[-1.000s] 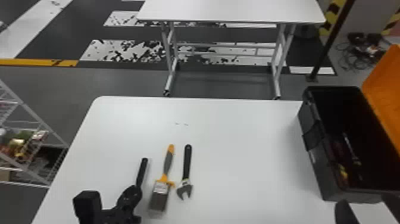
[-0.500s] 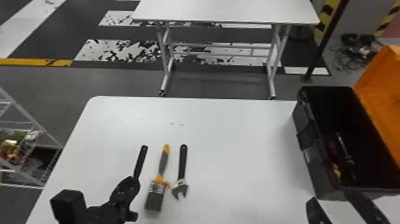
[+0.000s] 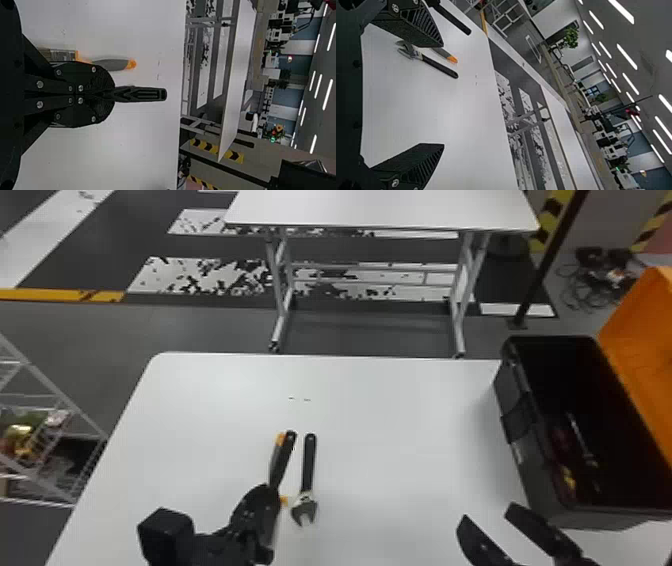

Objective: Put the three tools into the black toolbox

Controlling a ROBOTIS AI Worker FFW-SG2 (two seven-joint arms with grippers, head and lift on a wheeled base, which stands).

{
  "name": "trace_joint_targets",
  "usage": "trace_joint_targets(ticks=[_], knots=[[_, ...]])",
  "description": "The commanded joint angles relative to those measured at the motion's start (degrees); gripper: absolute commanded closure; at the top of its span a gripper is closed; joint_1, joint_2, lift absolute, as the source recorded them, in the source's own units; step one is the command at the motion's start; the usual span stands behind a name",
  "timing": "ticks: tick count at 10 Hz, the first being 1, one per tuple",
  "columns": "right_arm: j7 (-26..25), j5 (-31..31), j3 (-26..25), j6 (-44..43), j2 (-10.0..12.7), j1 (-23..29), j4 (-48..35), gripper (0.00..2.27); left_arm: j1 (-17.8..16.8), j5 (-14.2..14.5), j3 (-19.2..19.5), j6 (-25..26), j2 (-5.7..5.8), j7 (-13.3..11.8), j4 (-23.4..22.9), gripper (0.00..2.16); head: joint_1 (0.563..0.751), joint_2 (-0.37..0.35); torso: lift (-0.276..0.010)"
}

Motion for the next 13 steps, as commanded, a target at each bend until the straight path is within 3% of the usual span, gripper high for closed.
trace_joint_targets(ticks=[1, 2, 4, 6, 9, 11, 13], knots=[[-0.02, -0.33, 0.75, 9.55, 0.0, -2.88, -1.08, 0.11, -0.64, -2.6, -4.12, -0.06, 0.9, 0.76, -0.26, 2.14, 0.695, 0.044, -0.051], [-0.02, -0.16, 1.54, 14.47, -0.09, -4.55, -1.69, 0.1, -1.08, -3.91, -6.85, -0.06, 1.87, 1.99, -0.26, 2.14, 0.695, 0.027, -0.051], [-0.02, 1.16, 3.47, 27.66, -0.44, -9.64, -1.78, 0.1, -2.49, -6.11, -11.15, 0.64, 2.66, 3.3, -0.17, 2.14, 0.695, 0.004, -0.051], [-0.37, 1.16, 5.58, 34.86, -0.35, -14.13, -1.78, 0.1, -3.9, -7.61, -14.14, 1.52, 3.28, 3.74, -0.17, 2.14, 0.695, -0.011, -0.051], [-2.21, 3.36, 8.92, 37.85, -0.17, -20.54, 0.15, 0.1, -4.07, -8.31, -17.74, 1.52, 5.03, 5.24, 0.0, 2.14, 0.695, -0.012, -0.051], [-2.3, 3.53, 9.18, 38.73, -0.26, -24.15, 3.58, 0.1, -3.9, -10.42, -20.82, 1.17, 6.62, 7.96, -0.09, 2.14, 0.695, -0.014, -0.051], [-2.21, 3.18, 9.45, 38.73, -0.17, -25.64, 6.74, 0.1, -3.46, -11.21, -22.32, 0.81, 7.58, 8.67, -0.53, 2.14, 0.695, -0.03, -0.051]])
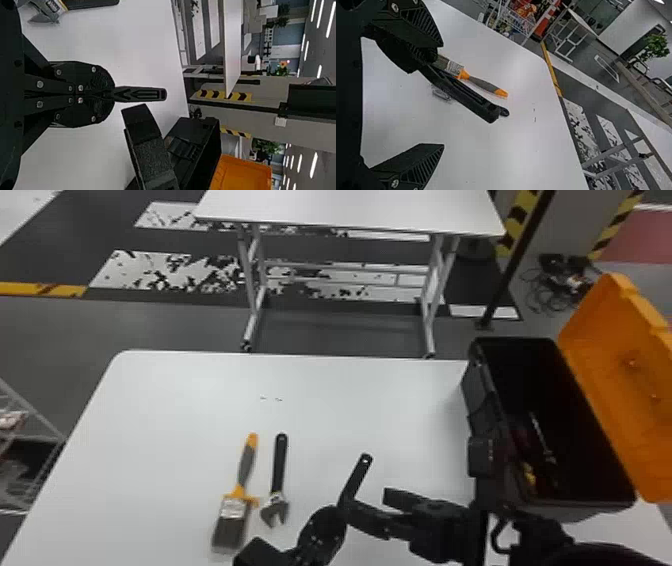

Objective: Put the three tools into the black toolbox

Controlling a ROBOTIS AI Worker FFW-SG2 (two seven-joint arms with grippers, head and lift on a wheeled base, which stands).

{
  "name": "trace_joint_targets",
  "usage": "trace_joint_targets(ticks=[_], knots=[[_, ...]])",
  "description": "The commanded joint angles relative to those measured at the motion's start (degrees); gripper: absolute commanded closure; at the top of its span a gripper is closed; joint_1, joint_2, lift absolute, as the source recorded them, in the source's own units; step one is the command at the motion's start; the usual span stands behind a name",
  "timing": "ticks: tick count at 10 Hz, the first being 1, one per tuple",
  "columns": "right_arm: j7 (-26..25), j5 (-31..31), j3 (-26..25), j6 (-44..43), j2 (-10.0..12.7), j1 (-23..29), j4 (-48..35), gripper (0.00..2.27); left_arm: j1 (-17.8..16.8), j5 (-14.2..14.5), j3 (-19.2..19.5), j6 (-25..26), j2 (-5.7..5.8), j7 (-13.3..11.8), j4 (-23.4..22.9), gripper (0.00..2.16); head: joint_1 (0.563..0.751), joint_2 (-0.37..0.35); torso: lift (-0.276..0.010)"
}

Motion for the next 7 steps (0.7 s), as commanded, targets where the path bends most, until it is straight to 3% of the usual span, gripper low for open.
trace_joint_targets(ticks=[1, 6, 7], knots=[[0.0, -0.2, 0.25, -0.03, 0.03, -1.08, 1.93, 0.1, 0.3, -0.16, -0.69, -0.09, 0.41, 0.04, -0.06, 2.14, 0.695, -0.041, -0.051], [-0.08, -0.29, 0.42, -0.38, -0.05, -1.79, 2.63, 0.11, 0.65, -0.16, -2.97, -0.44, 1.2, 0.4, -0.5, 2.14, 0.695, -0.061, -0.051], [-0.61, -0.02, 0.33, -0.38, -0.05, -1.79, 2.63, 0.36, 0.65, -0.16, -3.24, -0.44, 1.29, 0.75, -0.41, 2.14, 0.695, -0.073, -0.051]])
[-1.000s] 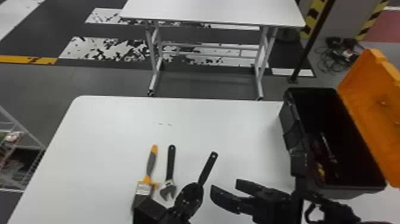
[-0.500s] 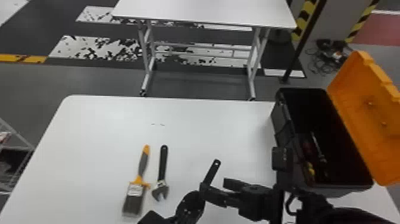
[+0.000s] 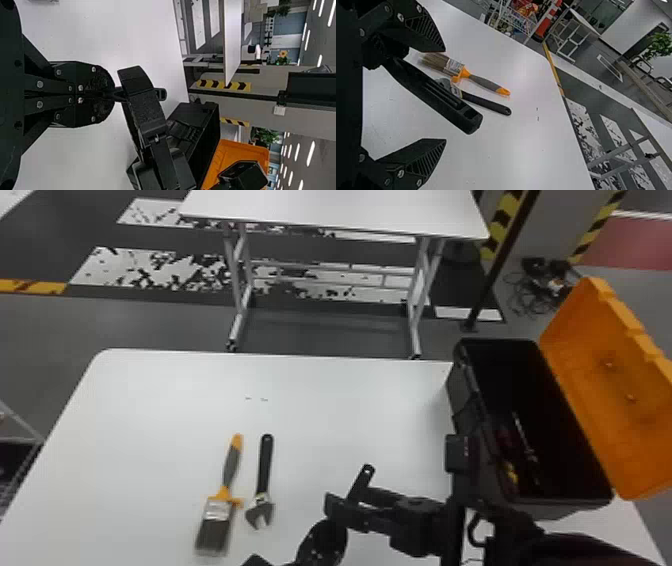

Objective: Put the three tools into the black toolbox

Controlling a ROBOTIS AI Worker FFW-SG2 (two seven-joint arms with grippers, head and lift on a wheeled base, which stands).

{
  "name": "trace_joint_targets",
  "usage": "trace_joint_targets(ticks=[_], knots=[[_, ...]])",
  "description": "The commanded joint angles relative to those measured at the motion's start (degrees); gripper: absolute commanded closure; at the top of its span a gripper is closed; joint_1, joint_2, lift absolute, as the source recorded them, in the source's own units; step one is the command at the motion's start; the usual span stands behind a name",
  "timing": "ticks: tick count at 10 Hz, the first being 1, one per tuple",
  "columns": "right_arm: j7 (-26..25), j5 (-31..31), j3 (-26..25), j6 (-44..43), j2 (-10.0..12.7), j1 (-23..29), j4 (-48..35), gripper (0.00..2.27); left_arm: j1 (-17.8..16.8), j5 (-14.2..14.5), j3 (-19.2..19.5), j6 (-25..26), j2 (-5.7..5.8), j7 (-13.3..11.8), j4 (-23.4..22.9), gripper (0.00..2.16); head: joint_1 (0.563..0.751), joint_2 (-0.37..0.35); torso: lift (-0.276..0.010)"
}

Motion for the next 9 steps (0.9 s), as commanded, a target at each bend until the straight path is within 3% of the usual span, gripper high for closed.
trace_joint_targets(ticks=[1, 2, 8, 9], knots=[[-0.23, 0.26, -0.05, 0.09, -0.01, 0.0, -0.09, 1.38, 0.03, 0.0, -0.27, 0.0, 0.09, 0.04, 0.16, 2.14, 0.695, -0.078, -0.051], [-1.63, 0.17, 0.04, 0.09, 0.08, 0.26, -0.35, 2.17, -0.15, 0.0, -0.27, 0.0, 0.09, 0.04, 0.51, 2.14, 0.695, -0.088, -0.051], [-4.88, -0.27, 0.31, 0.26, -0.01, 4.65, -8.35, 2.24, -1.38, 0.61, -0.19, -1.58, -0.35, 0.12, 2.79, 2.14, 0.695, -0.1, -0.051], [-5.06, -0.27, -0.05, 0.26, -0.01, 5.18, -9.84, 2.24, -1.46, 1.41, -0.1, -1.58, -0.44, 0.12, 2.88, 1.96, 0.695, -0.102, -0.051]])
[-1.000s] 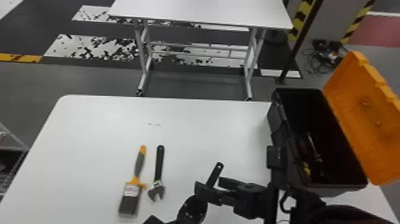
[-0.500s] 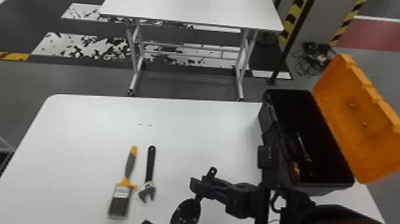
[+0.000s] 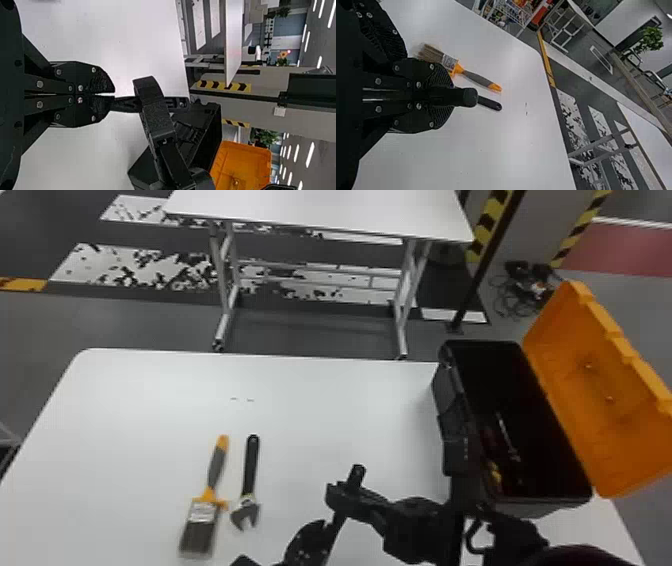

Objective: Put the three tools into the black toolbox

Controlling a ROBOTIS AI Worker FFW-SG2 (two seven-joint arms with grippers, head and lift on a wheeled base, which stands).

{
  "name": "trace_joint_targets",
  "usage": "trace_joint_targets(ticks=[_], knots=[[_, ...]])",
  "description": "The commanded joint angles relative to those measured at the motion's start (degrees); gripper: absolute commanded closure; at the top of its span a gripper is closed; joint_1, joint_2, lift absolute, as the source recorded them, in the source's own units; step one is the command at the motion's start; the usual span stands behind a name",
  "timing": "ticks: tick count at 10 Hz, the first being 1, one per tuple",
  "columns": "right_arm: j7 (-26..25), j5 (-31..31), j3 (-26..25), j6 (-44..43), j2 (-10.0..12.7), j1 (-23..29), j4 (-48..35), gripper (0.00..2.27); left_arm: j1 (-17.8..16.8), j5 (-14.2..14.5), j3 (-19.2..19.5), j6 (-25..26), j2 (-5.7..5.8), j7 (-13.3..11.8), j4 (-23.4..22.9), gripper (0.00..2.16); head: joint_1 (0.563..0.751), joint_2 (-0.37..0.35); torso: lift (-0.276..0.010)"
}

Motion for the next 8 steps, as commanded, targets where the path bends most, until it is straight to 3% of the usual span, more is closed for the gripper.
trace_joint_targets(ticks=[1, 3, 5, 8], knots=[[-0.11, -0.15, -0.61, -0.15, 0.0, 1.39, -2.75, 2.24, 0.02, 0.46, -0.05, 0.0, -0.02, 0.0, -0.1, 1.7, 0.695, -0.106, -0.051], [-1.43, -1.3, -3.16, -0.5, 0.08, 3.94, -9.69, 2.24, 0.72, 0.72, 0.04, 0.0, 0.24, 0.0, -0.8, 0.0, 0.695, -0.127, -0.051], [-3.19, -8.94, -11.95, -0.15, 0.08, 5.35, -16.9, 2.24, 1.77, 0.9, 0.39, -0.7, 0.59, 1.23, -1.07, 0.0, 0.695, -0.158, -0.051], [-5.74, -15.36, -26.98, 0.2, 1.1, 3.77, -24.72, 2.24, 2.39, 1.69, 1.88, -0.88, 0.59, 1.67, -0.63, 0.0, 0.695, -0.29, -0.051]])
